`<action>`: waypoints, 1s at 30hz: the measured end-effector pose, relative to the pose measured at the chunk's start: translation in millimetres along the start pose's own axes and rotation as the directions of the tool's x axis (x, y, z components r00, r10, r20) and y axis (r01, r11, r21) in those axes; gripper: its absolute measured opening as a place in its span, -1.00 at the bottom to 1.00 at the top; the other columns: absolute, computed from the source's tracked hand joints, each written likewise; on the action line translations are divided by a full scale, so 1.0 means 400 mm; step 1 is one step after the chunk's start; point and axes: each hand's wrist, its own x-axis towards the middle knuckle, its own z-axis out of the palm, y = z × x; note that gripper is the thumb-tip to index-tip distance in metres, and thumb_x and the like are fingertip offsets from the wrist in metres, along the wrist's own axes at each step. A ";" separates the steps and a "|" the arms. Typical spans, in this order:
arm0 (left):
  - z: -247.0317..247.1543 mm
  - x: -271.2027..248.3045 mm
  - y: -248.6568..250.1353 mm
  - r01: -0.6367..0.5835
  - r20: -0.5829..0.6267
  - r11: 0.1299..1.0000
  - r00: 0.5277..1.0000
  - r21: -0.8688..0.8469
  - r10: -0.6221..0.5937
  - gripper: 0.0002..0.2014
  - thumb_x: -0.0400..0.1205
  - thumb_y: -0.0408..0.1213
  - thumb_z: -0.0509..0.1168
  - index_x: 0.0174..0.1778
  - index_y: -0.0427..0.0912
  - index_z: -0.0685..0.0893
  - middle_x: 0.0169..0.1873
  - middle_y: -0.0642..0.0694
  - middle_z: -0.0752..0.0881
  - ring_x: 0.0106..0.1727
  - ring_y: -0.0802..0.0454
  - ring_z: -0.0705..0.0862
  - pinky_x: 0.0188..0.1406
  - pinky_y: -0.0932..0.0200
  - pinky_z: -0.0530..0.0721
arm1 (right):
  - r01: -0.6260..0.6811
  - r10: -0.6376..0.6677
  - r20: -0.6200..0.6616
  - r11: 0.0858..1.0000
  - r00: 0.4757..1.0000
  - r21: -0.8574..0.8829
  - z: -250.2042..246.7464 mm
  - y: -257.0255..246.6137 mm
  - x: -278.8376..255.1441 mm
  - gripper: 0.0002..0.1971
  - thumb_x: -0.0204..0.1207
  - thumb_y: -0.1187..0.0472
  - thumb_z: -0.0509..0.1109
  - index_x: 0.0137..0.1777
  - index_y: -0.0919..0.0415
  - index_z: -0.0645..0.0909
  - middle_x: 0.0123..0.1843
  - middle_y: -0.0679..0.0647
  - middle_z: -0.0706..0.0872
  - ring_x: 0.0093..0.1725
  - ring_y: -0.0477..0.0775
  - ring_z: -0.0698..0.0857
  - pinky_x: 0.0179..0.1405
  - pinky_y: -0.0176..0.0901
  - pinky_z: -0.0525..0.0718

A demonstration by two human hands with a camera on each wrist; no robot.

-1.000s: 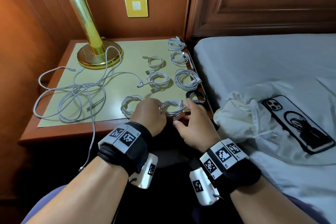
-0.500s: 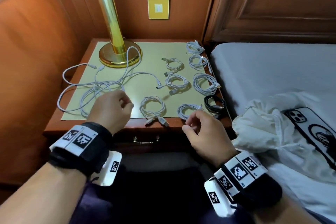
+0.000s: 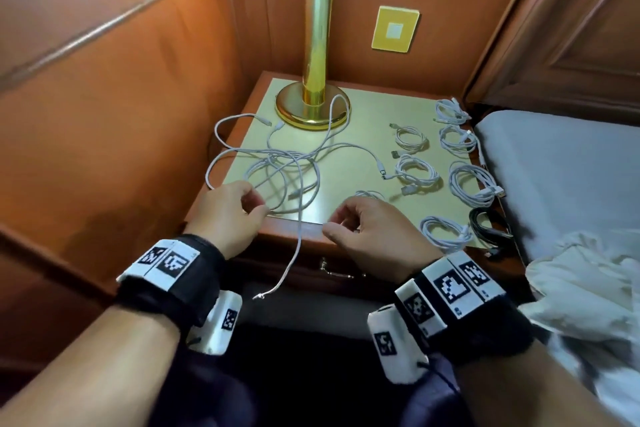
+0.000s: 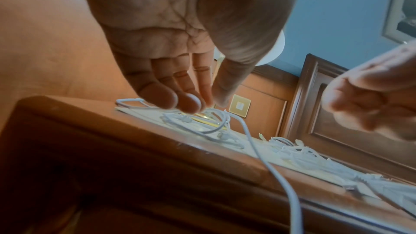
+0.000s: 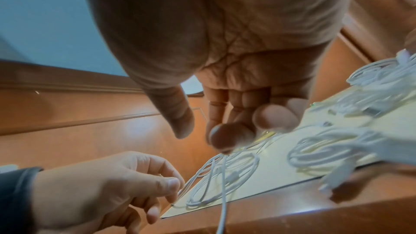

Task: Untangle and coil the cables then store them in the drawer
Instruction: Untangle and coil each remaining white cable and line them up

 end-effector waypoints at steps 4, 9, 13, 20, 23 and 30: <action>-0.005 0.002 -0.028 -0.054 0.013 0.997 0.998 -0.052 0.055 -0.95 0.62 -0.14 0.44 -0.12 0.03 0.72 -0.13 0.11 0.73 -0.09 0.07 0.68 -0.08 0.16 0.55 | -0.061 0.061 -0.002 0.998 0.998 0.024 0.044 -0.042 0.078 -0.68 0.58 -0.11 0.38 0.25 0.00 0.61 0.10 -0.07 0.71 0.05 -0.08 0.67 -0.03 -0.16 0.55; -0.018 0.014 -0.065 -0.118 -0.006 0.990 0.993 -0.083 0.118 -0.97 0.62 -0.14 0.43 -0.06 0.05 0.72 -0.03 0.06 0.66 0.02 0.11 0.65 -0.08 0.31 0.55 | -0.147 0.150 -0.002 0.966 0.989 0.212 0.105 -0.081 0.166 -0.40 0.53 -0.13 0.41 0.54 -0.03 0.39 0.50 0.08 0.48 0.18 0.09 0.73 0.23 0.11 0.70; -0.029 0.010 -0.088 -0.112 -0.003 0.989 0.994 -0.101 0.112 -0.97 0.62 -0.13 0.43 -0.07 0.08 0.72 0.01 0.08 0.65 0.05 0.10 0.66 0.08 0.15 0.64 | -0.188 0.157 0.135 0.946 0.978 0.264 0.137 -0.111 0.208 -0.35 0.64 -0.01 0.33 0.67 0.15 0.25 0.49 0.19 0.51 -0.02 0.11 0.82 -0.23 -0.05 0.74; -0.046 0.005 -0.100 -0.076 -0.085 0.979 0.995 -0.187 0.061 -0.74 0.59 -0.21 0.49 0.17 -0.02 0.67 0.10 -0.01 0.65 -0.19 0.22 0.63 -0.25 0.57 0.48 | 0.071 -0.003 -0.296 0.973 0.955 0.219 0.157 -0.156 0.205 -0.66 0.66 0.13 0.30 0.40 0.14 0.59 0.32 0.04 0.63 0.25 -0.05 0.64 0.33 -0.16 0.59; -0.051 -0.001 -0.092 -0.054 -0.111 0.962 0.994 -0.267 0.025 -0.49 0.59 -0.23 0.49 0.45 0.00 0.51 0.15 -0.05 0.62 -0.21 0.15 0.65 -0.24 0.51 0.50 | 0.229 -0.120 -0.424 0.949 0.898 0.217 0.149 -0.163 0.180 -0.79 0.63 0.18 0.36 0.24 0.09 0.61 0.17 -0.05 0.64 0.00 -0.20 0.66 0.03 -0.40 0.59; -0.060 -0.009 -0.067 -0.162 -0.297 0.904 0.954 -0.396 0.041 -0.01 0.56 -0.34 0.53 0.75 0.15 0.03 -0.01 -0.04 0.60 -0.32 0.12 0.65 -0.31 0.50 0.55 | 0.436 -0.199 -0.547 0.830 0.813 0.347 0.119 -0.173 0.143 -0.82 0.66 0.13 0.39 0.15 0.08 0.47 -0.28 -0.13 0.56 -0.42 -0.18 0.54 -0.37 -0.29 0.49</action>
